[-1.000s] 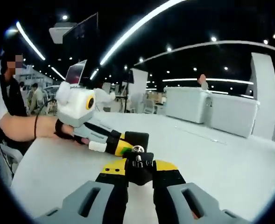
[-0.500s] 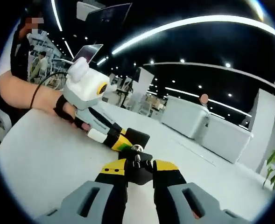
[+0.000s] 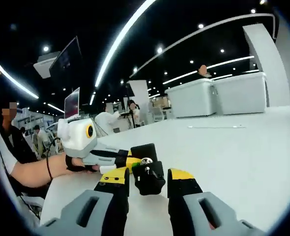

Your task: Clamp the fixed fixture on the desktop, loosen the retaining clip, secure it to the edge of the desk, and tighten the retaining clip.

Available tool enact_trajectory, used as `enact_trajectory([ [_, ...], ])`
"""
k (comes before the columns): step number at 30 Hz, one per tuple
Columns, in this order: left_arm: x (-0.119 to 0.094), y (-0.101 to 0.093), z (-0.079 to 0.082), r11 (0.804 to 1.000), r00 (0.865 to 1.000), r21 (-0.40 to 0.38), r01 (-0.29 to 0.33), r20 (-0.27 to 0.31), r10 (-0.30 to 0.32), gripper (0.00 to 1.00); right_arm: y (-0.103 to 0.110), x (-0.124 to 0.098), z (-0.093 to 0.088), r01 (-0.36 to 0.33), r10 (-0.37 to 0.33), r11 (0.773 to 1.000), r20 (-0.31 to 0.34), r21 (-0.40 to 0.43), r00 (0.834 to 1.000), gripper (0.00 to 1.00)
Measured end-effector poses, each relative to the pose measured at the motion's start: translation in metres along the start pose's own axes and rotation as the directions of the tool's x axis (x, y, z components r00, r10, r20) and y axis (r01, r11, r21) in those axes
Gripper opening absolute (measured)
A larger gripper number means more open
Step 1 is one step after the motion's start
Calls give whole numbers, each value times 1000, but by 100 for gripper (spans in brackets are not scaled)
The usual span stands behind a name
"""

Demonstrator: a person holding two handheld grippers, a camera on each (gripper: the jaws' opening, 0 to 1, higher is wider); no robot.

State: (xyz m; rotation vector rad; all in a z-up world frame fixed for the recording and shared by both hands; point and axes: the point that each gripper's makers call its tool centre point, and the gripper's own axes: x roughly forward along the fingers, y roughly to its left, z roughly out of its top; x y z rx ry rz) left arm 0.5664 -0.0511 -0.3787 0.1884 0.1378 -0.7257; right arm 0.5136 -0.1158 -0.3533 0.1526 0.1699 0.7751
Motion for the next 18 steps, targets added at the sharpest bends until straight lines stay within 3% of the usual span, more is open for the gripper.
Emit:
enact_trajectory([
  [4,-1,0,0,1000,1000,-1,-1,0,1,5,-4,2,-2,1,0,996,-10,90,1000,22],
  [12,-5,-2,-2,1000,1000,0,-1,0,1,5,-1,3,-3,2,0,997,-17,71,1000,22],
  [14,-5,-1,-2,1000,1000,-1,-3,0,3,5,1,3,-3,2,-2,999,-13,52,1000,22],
  [18,-5,-1,-2,1000,1000,-2,-5,-1,5,5,5,3,-1,20,-19,993,8,-113,1000,21],
])
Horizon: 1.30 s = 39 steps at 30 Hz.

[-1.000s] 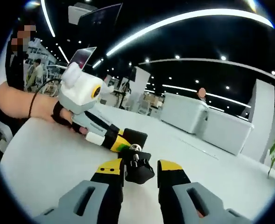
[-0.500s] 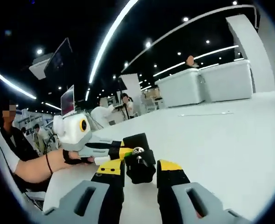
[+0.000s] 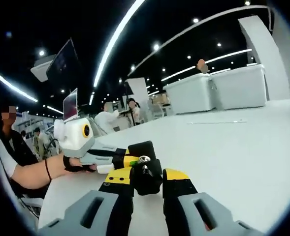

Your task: Clamp the fixed fixture on the desktop, loosen the retaining clip, secure it to the edge of the desk, and tighten the retaining clip.

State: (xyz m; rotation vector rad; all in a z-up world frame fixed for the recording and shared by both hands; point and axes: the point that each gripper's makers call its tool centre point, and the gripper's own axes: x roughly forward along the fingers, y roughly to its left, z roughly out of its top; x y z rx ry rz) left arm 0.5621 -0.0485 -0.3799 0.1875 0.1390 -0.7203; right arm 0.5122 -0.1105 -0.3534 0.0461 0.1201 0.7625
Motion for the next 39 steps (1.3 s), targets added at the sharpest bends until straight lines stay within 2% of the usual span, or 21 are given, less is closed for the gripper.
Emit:
enact_trajectory([
  [2,0,-1,0,1000,1000,0,-2,0,2,5,1,0,1,15,-14,997,7,-82,1000,21],
  [4,1,0,1,1000,1000,1,-3,0,3,5,4,1,3,43,-41,978,16,-206,999,21],
  [7,1,1,2,1000,1000,0,-4,0,4,5,10,2,4,72,-67,911,27,-406,997,21],
  [8,1,0,2,1000,1000,0,-4,0,4,5,11,2,3,80,-73,894,31,-441,997,21],
  [10,-1,-1,2,1000,1000,0,-4,0,4,5,11,3,3,89,-84,868,33,-488,996,21],
  [16,-6,-6,2,1000,1000,0,-4,1,4,5,9,3,3,92,-87,874,33,-478,996,21],
  [17,-7,-6,2,1000,1000,0,-4,1,4,5,8,4,3,92,-87,879,32,-469,996,21],
  [19,-7,-7,2,1000,1000,0,-3,1,3,5,6,2,2,88,-87,915,20,-395,996,22],
  [20,-8,-8,2,1000,1000,-1,-3,1,3,5,1,0,4,111,-108,948,27,-298,994,22],
  [21,-8,-8,3,1000,1000,0,-3,1,3,5,-6,-3,13,135,-127,979,56,-154,990,23],
  [22,-9,-9,3,1000,1000,0,-3,1,3,5,-13,-6,20,135,-130,989,85,-55,988,24],
  [23,-9,-9,3,1000,1000,-1,-3,1,3,5,-22,-9,24,146,-149,989,99,35,984,24],
  [25,-8,-7,2,1000,1000,-1,-2,0,2,5,-31,-12,23,132,-146,981,92,145,985,22],
  [28,-6,-6,2,1000,1000,-1,-1,0,1,5,-26,-11,17,94,-106,979,61,182,992,22],
  [31,-6,-6,2,1000,1000,-1,-2,0,2,5,-9,-4,9,42,-45,993,22,109,999,22],
  [35,-5,-5,2,1000,1000,-2,-2,-1,2,5,-5,3,3,38,-38,996,-10,74,999,23],
  [37,-5,-4,1,1000,1000,-2,-2,-1,2,5,-9,4,2,44,-42,994,-18,97,999,22],
  [39,-5,-4,1,1000,1000,-3,-1,-1,1,5,-7,5,0,31,-25,988,-37,154,999,20],
])
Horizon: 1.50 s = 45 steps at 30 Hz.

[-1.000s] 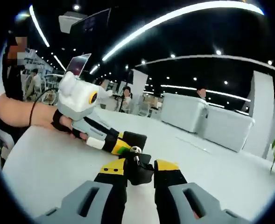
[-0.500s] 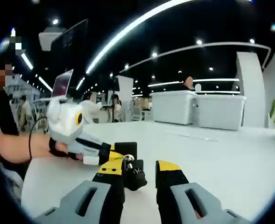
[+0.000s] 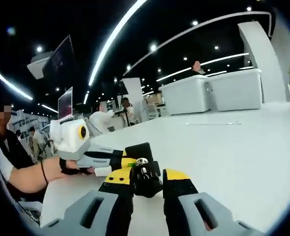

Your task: Clamp the fixed fixture on the desktop, loosen the retaining clip, secure it to the edge of the desk, and tighten the retaining clip.

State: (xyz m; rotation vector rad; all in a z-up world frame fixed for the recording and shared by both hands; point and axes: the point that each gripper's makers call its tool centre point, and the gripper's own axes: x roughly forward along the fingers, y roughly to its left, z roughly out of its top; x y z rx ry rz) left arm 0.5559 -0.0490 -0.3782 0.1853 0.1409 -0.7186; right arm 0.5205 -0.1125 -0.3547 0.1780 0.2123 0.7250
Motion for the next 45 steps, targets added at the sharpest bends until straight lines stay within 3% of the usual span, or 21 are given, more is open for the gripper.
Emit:
enact_trajectory([
  [3,0,0,0,1000,1000,-2,-1,0,1,5,1,1,-1,-13,13,1000,-6,8,1000,19],
  [7,1,0,-1,1000,1000,-2,-1,0,1,5,6,1,-2,-9,11,986,8,-167,1000,19],
  [10,1,1,-1,1000,1000,-1,-1,0,1,5,10,0,-2,22,-17,946,17,-324,1000,19],
  [13,1,1,-2,1000,1000,-1,-2,0,2,5,13,1,-2,45,-35,888,31,-457,999,19],
  [16,3,3,-2,1000,1000,-2,-3,-1,3,5,17,1,-2,69,-53,803,44,-592,998,19],
  [18,4,3,-2,1000,1000,-3,-3,-1,3,5,19,1,-3,80,-65,734,48,-675,997,19],
  [19,4,4,-2,1000,1000,-3,-3,-1,3,5,20,2,-3,83,-66,720,51,-689,997,19],
  [20,4,4,-2,1000,1000,-2,-3,-1,3,5,20,2,-4,82,-66,739,49,-669,997,19],
  [25,6,6,-1,1000,1000,-2,-2,0,2,5,17,1,-2,67,-52,788,43,-613,998,19],
  [28,7,9,-2,1000,1000,0,-1,1,1,5,21,0,-2,22,-10,884,27,-468,1000,26],
  [34,8,11,-2,1000,1000,4,0,3,0,5,9,-4,8,17,-3,967,55,-255,999,29],
  [39,8,10,-2,1000,1000,3,-2,1,2,5,10,0,5,-33,39,982,28,-185,999,29],
  [45,6,9,-1,1000,1000,4,-5,1,5,5,4,4,-2,-19,19,983,-2,-182,1000,26],
])
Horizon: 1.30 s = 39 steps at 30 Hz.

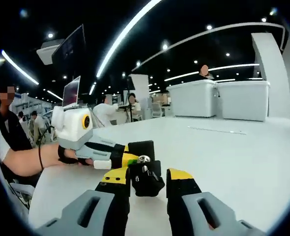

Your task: Clamp the fixed fixture on the desktop, loosen the retaining clip, secure it to the edge of the desk, and tighten the retaining clip.

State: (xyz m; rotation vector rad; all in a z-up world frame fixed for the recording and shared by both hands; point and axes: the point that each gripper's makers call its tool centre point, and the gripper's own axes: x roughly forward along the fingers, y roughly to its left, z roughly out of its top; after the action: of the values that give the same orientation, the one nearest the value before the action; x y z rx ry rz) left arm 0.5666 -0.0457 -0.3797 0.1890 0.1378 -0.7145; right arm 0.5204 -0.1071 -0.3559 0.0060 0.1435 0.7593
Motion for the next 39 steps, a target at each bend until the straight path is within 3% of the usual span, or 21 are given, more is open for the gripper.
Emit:
enact_trajectory([
  [7,1,1,-1,1000,1000,1,-1,0,1,5,3,2,-2,-3,3,999,-3,-35,1000,25],
  [10,1,1,0,1000,1000,12,0,4,0,5,4,2,-3,7,-8,991,-3,-134,1000,25],
  [11,3,2,1,1000,1000,19,-2,6,1,5,5,2,-4,12,-14,977,-9,-213,1000,25],
  [13,4,1,3,1000,1000,28,0,10,0,5,8,3,-6,20,-27,927,-15,-376,1000,24],
  [18,4,2,4,999,1000,40,-1,15,0,5,13,3,-7,42,-50,904,-7,-426,999,24],
  [20,3,3,4,999,1000,48,0,16,-1,6,13,3,-6,47,-57,871,-5,-488,998,24],
  [22,4,5,3,998,1000,66,-1,20,-1,6,14,3,-8,50,-61,858,-5,-511,998,25],
  [30,-1,-2,3,998,1000,64,-4,17,3,6,15,4,-8,47,-64,837,-12,-545,998,25],
  [32,-2,-2,2,998,1000,55,-4,13,3,6,13,4,-6,47,-63,849,-12,-526,998,25],
  [34,0,0,2,999,1000,47,-6,11,5,6,12,3,-7,42,-54,898,-16,-437,998,25],
  [36,0,0,1,999,1000,44,-5,12,4,6,10,2,-7,28,-37,950,-23,-309,999,25],
  [37,0,0,1,999,1000,44,-4,12,3,6,9,1,-6,25,-31,964,-19,-265,999,25],
  [39,0,-1,1,999,1000,41,-5,12,4,6,8,-4,7,-20,22,998,37,-64,999,25],
])
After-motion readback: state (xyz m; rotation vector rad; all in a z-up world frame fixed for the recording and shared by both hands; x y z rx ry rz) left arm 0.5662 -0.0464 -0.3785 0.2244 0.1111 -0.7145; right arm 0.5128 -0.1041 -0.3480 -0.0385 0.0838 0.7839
